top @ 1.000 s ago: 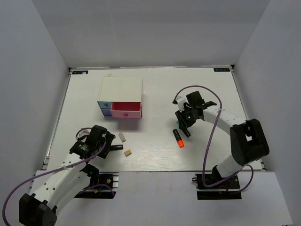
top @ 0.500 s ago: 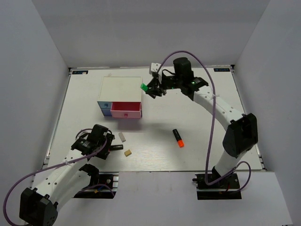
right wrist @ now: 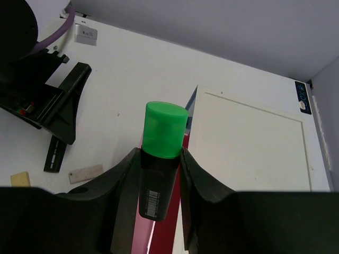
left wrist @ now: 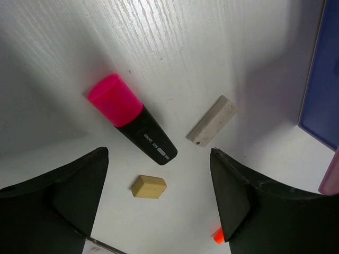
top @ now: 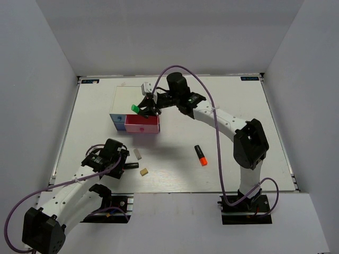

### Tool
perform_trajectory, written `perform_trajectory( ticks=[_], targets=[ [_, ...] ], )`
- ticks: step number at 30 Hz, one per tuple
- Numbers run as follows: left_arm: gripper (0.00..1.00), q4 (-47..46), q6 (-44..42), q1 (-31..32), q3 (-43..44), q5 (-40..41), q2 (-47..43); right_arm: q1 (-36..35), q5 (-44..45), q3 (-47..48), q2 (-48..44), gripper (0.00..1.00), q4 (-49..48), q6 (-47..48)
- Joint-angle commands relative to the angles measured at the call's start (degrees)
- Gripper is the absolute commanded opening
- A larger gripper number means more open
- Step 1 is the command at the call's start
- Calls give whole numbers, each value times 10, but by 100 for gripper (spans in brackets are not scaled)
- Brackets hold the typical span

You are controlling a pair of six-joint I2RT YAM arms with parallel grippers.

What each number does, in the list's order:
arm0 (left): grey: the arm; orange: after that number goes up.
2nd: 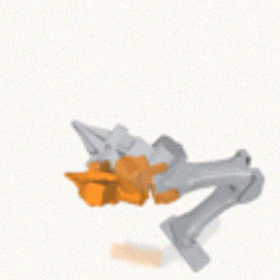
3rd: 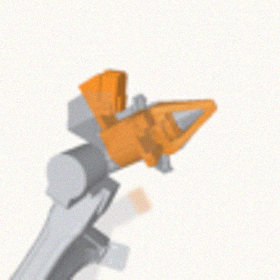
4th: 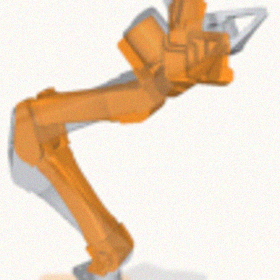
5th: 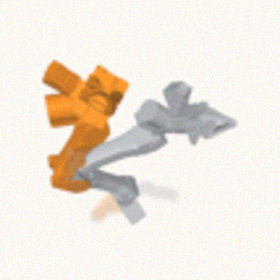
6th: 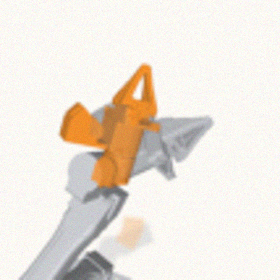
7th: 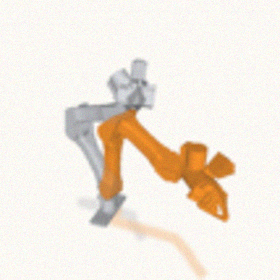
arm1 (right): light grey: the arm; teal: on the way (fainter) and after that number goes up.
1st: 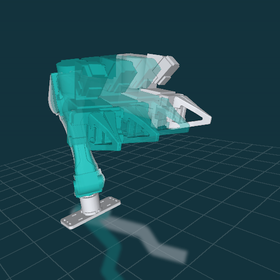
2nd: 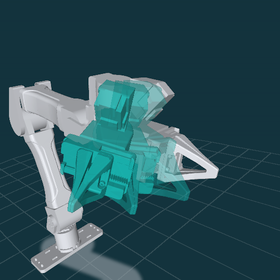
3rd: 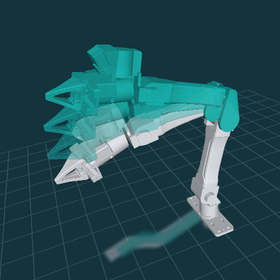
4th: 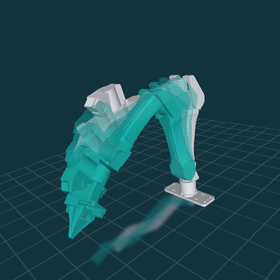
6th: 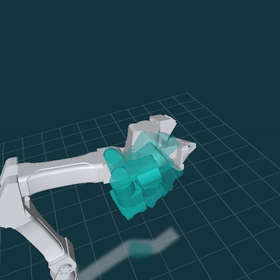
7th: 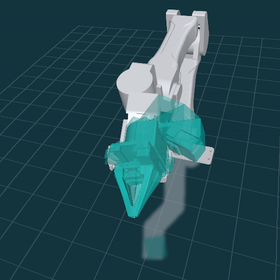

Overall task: Sort the stationery into containers
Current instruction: Place the pen in the drawer.

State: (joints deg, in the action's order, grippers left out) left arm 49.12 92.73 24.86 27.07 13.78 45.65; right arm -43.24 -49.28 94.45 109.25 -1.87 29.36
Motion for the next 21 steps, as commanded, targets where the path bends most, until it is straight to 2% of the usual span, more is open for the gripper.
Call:
perform_trajectory(
  ticks=[1,12,15,16,17,21],
  targets=[
    [88,0,9,-3,19,4,-1,0,13,15,9,14,-36,-10],
    [89,-29,9,-3,19,4,31,3,16,-15,20,18,2,25],
    [90,-29,9,-3,19,4,37,3,16,-9,27,28,18,36],
    [90,-29,9,-3,19,4,37,3,14,-10,28,33,18,38],
    [90,-29,9,-3,19,4,37,3,16,-12,28,43,35,40],
    [90,-34,9,-3,19,-2,50,4,17,-30,11,58,31,44]
  ],
)
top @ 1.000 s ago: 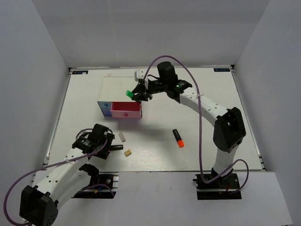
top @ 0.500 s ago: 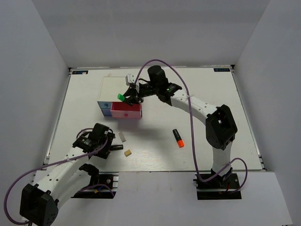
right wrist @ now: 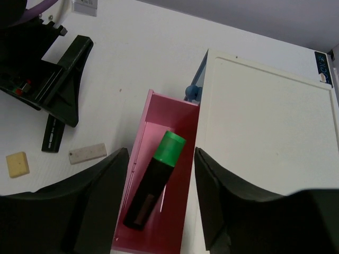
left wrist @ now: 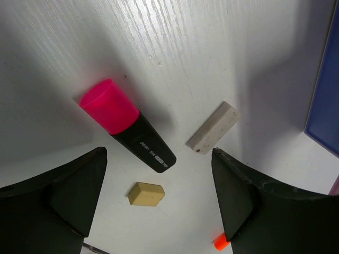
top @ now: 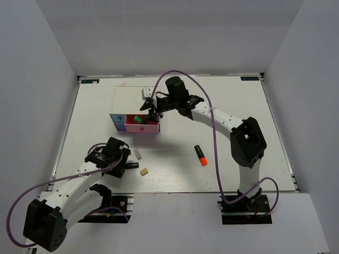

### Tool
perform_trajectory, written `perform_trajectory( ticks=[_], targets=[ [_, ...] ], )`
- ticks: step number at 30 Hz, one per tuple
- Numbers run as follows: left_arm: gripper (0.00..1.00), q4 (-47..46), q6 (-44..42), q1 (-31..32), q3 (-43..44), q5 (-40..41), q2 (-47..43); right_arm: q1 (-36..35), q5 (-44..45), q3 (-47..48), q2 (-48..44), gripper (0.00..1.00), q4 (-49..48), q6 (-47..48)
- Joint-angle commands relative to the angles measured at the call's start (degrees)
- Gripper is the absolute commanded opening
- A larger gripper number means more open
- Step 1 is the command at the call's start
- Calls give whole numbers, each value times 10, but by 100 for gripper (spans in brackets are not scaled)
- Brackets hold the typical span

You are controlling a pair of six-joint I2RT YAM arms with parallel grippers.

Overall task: Sort the stationery into containers
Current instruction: Place the pen in the drawer, then pick up the pen from the center of the board.

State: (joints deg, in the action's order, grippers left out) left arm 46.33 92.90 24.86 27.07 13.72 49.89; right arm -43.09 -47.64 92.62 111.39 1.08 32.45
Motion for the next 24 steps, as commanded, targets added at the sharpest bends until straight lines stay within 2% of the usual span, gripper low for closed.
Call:
perform_trajectory(
  ticks=[1,3,6,11,15,24],
  targets=[
    [90,-6,7,-3,19,-1,7,3,3,-15,-16,60,-1,9],
    [90,-6,7,-3,19,-1,29,6,6,-26,-34,63,-3,2],
    [90,-1,7,-3,31,-6,55,14,3,-54,-67,63,-22,-21],
    [82,10,12,-3,37,-11,73,35,24,-153,-150,64,-63,-58],
    [76,3,18,-3,31,-11,86,52,68,-208,-216,71,-87,-86],
    [72,26,23,-3,52,-17,142,100,84,-295,-295,74,-90,-113]
  ],
)
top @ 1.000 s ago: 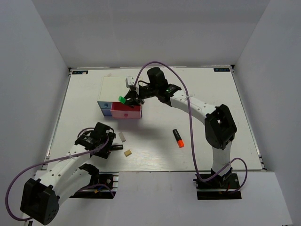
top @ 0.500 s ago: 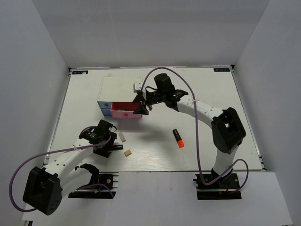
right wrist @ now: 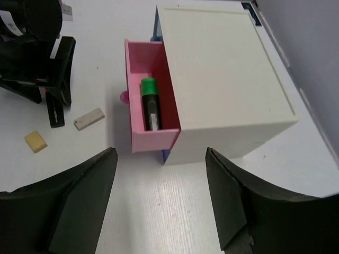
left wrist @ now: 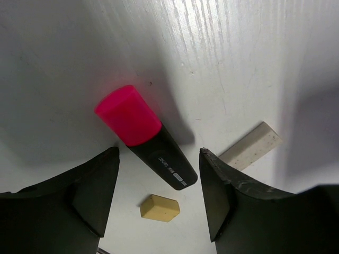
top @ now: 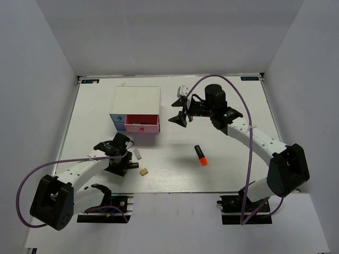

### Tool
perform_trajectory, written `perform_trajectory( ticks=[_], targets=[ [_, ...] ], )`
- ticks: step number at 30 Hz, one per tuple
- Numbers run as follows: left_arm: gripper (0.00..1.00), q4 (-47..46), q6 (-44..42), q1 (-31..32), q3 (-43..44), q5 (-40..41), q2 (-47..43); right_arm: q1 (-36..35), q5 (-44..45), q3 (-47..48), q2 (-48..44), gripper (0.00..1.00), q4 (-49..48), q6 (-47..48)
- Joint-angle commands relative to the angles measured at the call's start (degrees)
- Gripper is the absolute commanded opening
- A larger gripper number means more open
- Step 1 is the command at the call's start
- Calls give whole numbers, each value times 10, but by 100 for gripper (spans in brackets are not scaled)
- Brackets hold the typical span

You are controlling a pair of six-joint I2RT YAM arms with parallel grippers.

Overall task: Sort the stationery into containers
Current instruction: Pick up the pen from the center of the board.

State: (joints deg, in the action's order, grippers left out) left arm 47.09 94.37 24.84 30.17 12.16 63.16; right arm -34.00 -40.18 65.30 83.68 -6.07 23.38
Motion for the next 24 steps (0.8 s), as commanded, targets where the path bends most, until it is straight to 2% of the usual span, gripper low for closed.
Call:
perform_trajectory(
  ticks=[1,7,13,15,20,24],
  targets=[
    [72,19,8,-3,21,-1,9,12,9,-32,-19,74,-21,-30],
    [69,12,8,-3,21,-13,40,26,10,-74,-56,74,-40,-47],
    [63,61,8,-3,63,-18,90,40,19,-108,-90,75,-45,-47],
    [58,73,8,-3,76,-18,104,42,19,-119,-101,75,-54,-52],
    [55,78,8,2,71,-23,116,51,19,-141,-119,75,-69,-69],
    [44,61,8,2,59,-29,108,58,20,-151,-129,76,-69,-69]
  ],
)
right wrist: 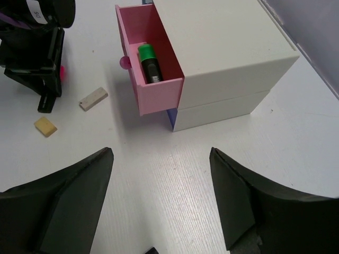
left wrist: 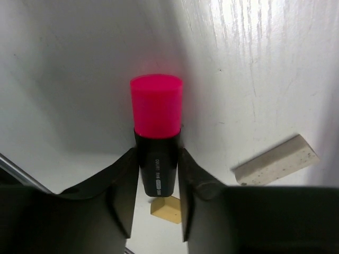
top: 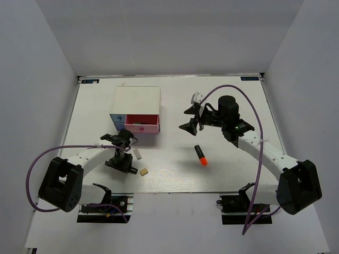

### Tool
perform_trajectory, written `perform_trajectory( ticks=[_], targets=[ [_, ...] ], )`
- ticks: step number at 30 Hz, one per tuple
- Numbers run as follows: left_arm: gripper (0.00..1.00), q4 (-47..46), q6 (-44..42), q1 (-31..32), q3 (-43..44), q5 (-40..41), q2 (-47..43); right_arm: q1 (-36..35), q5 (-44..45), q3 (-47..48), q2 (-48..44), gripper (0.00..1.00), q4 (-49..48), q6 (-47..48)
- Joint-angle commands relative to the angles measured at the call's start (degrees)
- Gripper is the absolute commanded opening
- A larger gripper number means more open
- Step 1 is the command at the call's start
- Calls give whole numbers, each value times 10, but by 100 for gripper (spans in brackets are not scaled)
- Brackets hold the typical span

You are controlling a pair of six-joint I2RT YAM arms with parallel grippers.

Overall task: Sort the stationery into containers
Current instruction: Pick up the pen from the center of the board.

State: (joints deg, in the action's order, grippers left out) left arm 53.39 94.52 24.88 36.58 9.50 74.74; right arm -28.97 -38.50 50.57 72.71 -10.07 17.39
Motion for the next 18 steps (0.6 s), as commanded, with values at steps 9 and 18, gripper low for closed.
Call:
perform_trajectory(
  ticks=[9,18],
  targets=[
    [18,-19,-80,2,34,52,-155,20,80,-18,-23,90,-29,-28],
    [4,-24,-159,7,132,59,-227,30,37,-26,-13,58,-28,-27]
  ],
)
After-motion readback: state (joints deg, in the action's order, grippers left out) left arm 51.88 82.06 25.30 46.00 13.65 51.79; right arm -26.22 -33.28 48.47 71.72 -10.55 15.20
